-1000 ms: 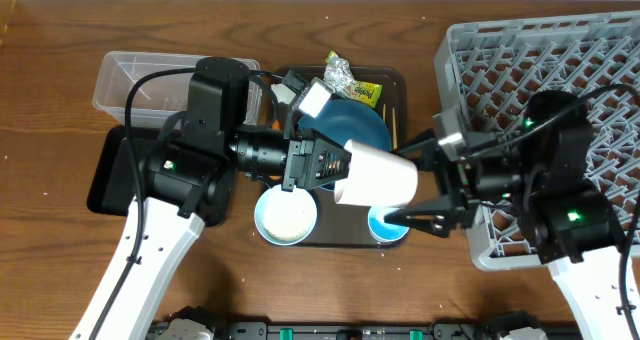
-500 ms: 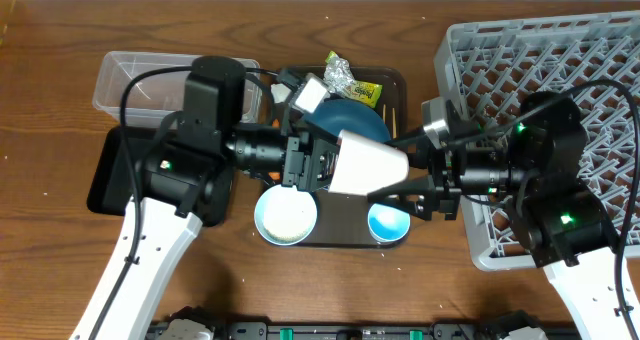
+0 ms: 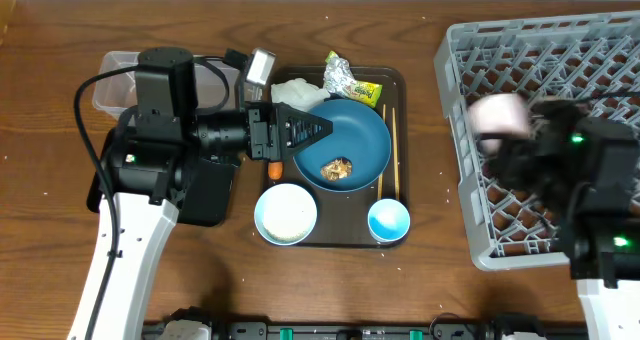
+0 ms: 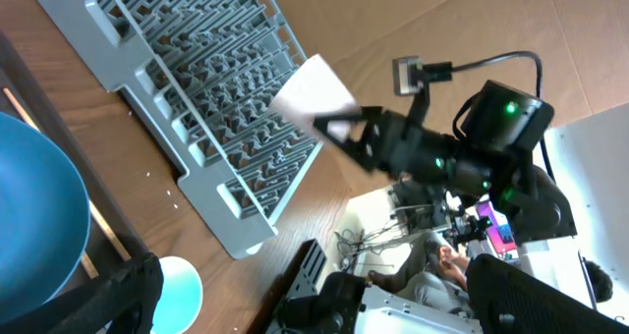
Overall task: Sort waste into correct bins and load items into the dishwasher rack
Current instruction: 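Carry the pink cup with the right gripper over the dish rack, then lower the pink cup into the rack and open the right gripper, then reach the left gripper to the light blue cup and grasp it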
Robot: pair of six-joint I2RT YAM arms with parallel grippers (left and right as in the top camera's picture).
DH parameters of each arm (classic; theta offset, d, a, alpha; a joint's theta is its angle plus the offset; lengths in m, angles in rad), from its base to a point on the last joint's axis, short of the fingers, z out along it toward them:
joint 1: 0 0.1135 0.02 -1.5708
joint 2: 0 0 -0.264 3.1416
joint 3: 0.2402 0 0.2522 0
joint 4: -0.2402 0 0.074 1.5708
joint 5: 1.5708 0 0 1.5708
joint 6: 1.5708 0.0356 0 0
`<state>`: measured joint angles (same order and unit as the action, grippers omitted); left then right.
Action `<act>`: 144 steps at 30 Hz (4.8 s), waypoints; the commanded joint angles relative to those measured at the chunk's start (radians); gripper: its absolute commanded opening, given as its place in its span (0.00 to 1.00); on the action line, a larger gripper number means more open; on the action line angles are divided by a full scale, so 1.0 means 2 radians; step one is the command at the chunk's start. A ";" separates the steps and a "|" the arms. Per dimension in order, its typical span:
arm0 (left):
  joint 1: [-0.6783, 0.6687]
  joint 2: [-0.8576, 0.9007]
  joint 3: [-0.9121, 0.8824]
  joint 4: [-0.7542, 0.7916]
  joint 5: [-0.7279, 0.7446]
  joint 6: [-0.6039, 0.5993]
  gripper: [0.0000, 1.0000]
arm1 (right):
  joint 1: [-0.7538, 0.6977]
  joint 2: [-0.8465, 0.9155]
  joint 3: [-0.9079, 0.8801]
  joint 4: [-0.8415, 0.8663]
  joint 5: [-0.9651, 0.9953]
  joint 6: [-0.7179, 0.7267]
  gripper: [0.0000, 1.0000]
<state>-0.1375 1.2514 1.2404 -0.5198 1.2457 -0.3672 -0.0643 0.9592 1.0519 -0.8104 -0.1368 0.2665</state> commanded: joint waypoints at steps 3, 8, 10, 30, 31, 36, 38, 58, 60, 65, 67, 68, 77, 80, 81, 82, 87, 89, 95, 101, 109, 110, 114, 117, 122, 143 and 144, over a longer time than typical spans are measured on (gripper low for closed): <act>0.003 0.001 0.006 -0.001 0.001 -0.002 0.99 | -0.103 0.009 0.007 -0.005 0.133 0.039 0.48; 0.003 0.001 0.006 -0.012 0.001 -0.002 0.99 | -0.201 0.053 0.007 -0.001 0.112 0.097 0.51; 0.003 0.001 0.006 -0.018 0.000 0.002 1.00 | -0.229 0.074 0.007 0.007 0.094 0.105 0.51; 0.003 0.001 0.006 -0.024 -0.001 0.007 1.00 | -0.276 0.201 0.017 -0.037 -0.011 0.132 0.99; 0.003 0.001 0.006 -0.024 -0.001 0.007 1.00 | -0.276 0.194 0.023 -0.044 -0.021 0.131 0.99; -0.004 0.001 0.006 -0.057 -0.050 0.035 1.00 | -0.275 0.149 0.041 -0.064 -0.114 0.079 0.94; -0.012 0.001 0.006 -0.087 -0.090 0.051 1.00 | -0.275 0.127 0.045 -0.078 -0.111 0.079 0.89; -0.039 0.001 0.006 -0.163 -0.175 0.078 1.00 | -0.201 0.218 0.005 -0.050 -0.022 0.084 0.01; -0.039 0.001 0.006 -0.167 -0.175 0.078 1.00 | -0.187 0.232 0.005 -0.028 0.002 0.094 0.01; -0.039 0.001 0.006 -0.178 -0.175 0.079 1.00 | -0.183 0.239 0.006 -0.002 0.078 0.117 0.01; -0.039 0.001 0.006 -0.183 -0.175 0.079 1.00 | -0.190 0.228 0.010 -0.004 0.080 0.117 0.01; -0.039 0.001 0.006 -0.185 -0.175 0.079 1.00 | -0.193 0.221 0.012 -0.004 0.080 0.117 0.01; -0.039 0.001 0.006 -0.185 -0.175 0.086 1.00 | -0.215 0.127 0.015 -0.017 0.103 0.132 0.01; -0.039 0.001 0.006 -0.185 -0.175 0.088 1.00 | -0.215 0.110 0.015 -0.022 0.096 0.132 0.01; -0.039 0.001 0.006 -0.185 -0.175 0.088 1.00 | -0.211 0.109 0.015 -0.025 0.078 0.127 0.01; -0.039 0.001 0.006 -0.185 -0.175 0.088 1.00 | -0.207 0.112 0.014 -0.029 0.065 0.118 0.01; -0.039 0.001 0.006 -0.185 -0.175 0.089 1.00 | -0.174 0.152 0.005 -0.045 0.100 0.118 0.01; -0.039 0.001 0.006 -0.185 -0.175 0.089 1.00 | -0.173 0.177 0.005 -0.041 0.100 0.123 0.01; -0.039 0.001 0.006 -0.185 -0.175 0.088 1.00 | -0.175 0.228 0.005 -0.029 0.136 0.132 0.01; -0.039 0.001 0.006 -0.185 -0.175 0.088 1.00 | -0.203 0.224 0.013 -0.023 0.152 0.151 0.01; -0.039 0.001 0.006 -0.186 -0.175 0.088 1.00 | -0.222 0.172 0.020 -0.028 0.148 0.151 0.01; -0.039 0.001 0.006 -0.187 -0.175 0.088 1.00 | -0.222 0.165 0.020 -0.032 0.130 0.150 0.01; -0.039 0.001 0.006 -0.200 -0.175 0.099 0.99 | -0.222 0.132 0.020 -0.039 0.035 0.127 0.01; -0.052 -0.002 0.006 -0.223 -0.188 0.137 1.00 | -0.222 0.101 0.020 -0.048 -0.018 0.107 0.05; -0.132 -0.002 0.003 -0.258 -0.343 0.141 1.00 | -0.222 0.046 0.020 -0.067 -0.077 0.067 0.33; -0.389 0.218 -0.004 -0.102 -0.595 -0.001 0.70 | -0.221 0.030 0.020 -0.110 -0.080 0.053 0.79; -0.389 0.228 -0.004 -0.100 -0.594 -0.002 0.69 | -0.221 0.030 0.020 -0.111 -0.080 0.049 0.80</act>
<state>-0.9165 1.6699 1.2366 -0.7273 0.0891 -0.3252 -0.5022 1.0187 1.0767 -1.0286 -0.2859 0.3969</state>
